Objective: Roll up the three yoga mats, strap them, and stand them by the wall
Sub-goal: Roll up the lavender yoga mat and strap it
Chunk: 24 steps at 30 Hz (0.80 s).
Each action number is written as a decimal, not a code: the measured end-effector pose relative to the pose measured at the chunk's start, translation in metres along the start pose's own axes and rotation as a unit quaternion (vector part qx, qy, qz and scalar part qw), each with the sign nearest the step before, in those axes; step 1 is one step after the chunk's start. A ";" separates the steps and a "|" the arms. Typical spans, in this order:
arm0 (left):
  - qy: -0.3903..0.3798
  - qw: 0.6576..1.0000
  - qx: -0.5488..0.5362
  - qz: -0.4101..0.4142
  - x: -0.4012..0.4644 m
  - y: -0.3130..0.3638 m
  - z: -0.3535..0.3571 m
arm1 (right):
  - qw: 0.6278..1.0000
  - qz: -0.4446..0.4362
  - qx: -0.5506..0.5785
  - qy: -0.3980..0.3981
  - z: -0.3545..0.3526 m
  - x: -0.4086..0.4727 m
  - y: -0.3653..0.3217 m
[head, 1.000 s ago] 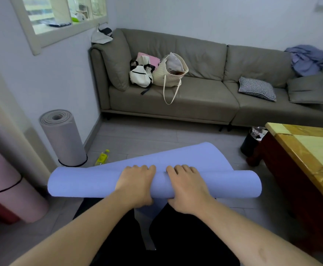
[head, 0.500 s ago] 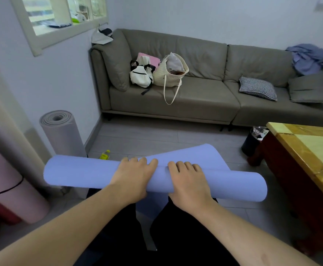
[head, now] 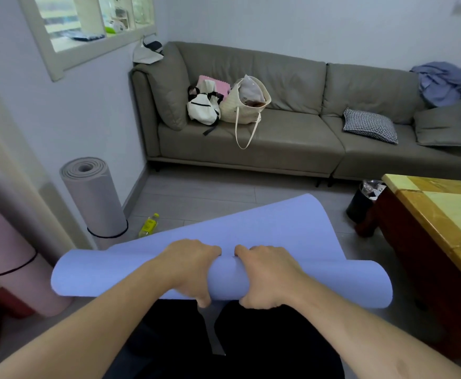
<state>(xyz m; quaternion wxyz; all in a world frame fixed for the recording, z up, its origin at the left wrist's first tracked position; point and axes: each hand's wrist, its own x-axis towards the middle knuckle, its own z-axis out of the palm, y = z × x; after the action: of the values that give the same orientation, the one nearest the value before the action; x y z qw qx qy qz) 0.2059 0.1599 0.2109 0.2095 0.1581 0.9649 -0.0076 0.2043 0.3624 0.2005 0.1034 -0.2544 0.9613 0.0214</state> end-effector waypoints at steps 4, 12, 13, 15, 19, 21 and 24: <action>0.103 0.993 0.047 -0.021 -0.003 0.011 0.023 | 0.999 -0.003 0.009 -0.038 -0.005 0.010 0.007; 0.110 0.994 -0.011 -0.005 0.012 -0.003 0.026 | 1.000 -0.009 -0.015 0.026 0.009 0.009 0.003; 0.096 0.995 -0.013 -0.005 0.015 -0.006 0.024 | 0.998 -0.012 -0.044 0.053 0.017 0.004 0.001; 0.087 0.996 -0.009 -0.003 0.018 -0.006 0.021 | 0.993 -0.003 -0.088 0.084 0.032 0.000 -0.002; 0.160 0.985 0.055 -0.020 0.015 0.008 0.036 | 0.993 0.009 -0.073 0.089 0.034 0.007 0.005; 0.196 0.975 0.097 -0.029 0.014 0.015 0.047 | 0.997 0.004 -0.043 0.071 0.025 0.015 0.008; 0.202 0.974 0.088 -0.046 0.017 0.015 0.044 | 0.998 0.004 -0.014 0.068 0.022 0.020 0.010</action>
<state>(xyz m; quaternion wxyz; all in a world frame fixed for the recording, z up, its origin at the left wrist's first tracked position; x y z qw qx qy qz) 0.2132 0.1763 0.1649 -0.0049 0.1293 0.9891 -0.0703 0.1867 0.3635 0.1751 0.0345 -0.2528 0.9667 0.0178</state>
